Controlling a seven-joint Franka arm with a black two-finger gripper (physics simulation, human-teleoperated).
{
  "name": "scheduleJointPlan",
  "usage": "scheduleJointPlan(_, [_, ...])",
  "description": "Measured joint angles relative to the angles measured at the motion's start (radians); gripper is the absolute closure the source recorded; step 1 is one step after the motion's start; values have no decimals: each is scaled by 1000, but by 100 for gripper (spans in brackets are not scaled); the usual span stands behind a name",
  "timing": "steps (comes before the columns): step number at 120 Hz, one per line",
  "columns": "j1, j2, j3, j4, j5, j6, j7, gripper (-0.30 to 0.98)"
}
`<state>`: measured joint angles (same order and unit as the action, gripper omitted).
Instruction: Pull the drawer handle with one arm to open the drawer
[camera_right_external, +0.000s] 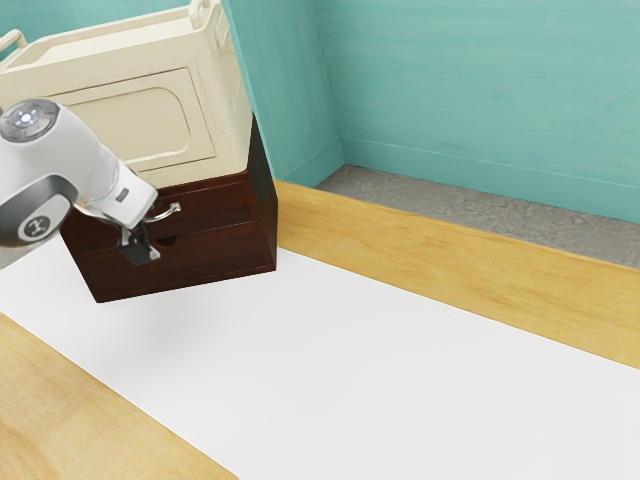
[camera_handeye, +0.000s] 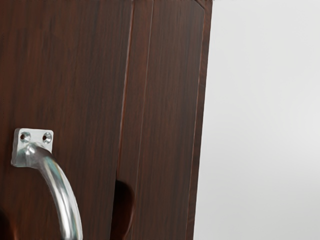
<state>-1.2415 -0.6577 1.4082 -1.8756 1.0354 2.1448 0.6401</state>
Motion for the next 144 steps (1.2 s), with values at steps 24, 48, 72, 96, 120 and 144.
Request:
scheduleJointPlan(24, [-30, -3, 43, 8, 0, 14, 9, 0])
scheduleJointPlan(48, [-59, -4, 72, 10, 0, 29, 15, 0])
scheduleJointPlan(72, [-84, -3, 100, 11, -2, 43, 19, 0])
scheduleJointPlan(96, [-78, 2, 96, 9, -2, 48, 20, 8])
scheduleJointPlan(120, [-75, 4, 93, 9, -1, 49, 17, 23])
scheduleJointPlan(144, [-63, 7, 77, 8, -5, 46, 15, 38])
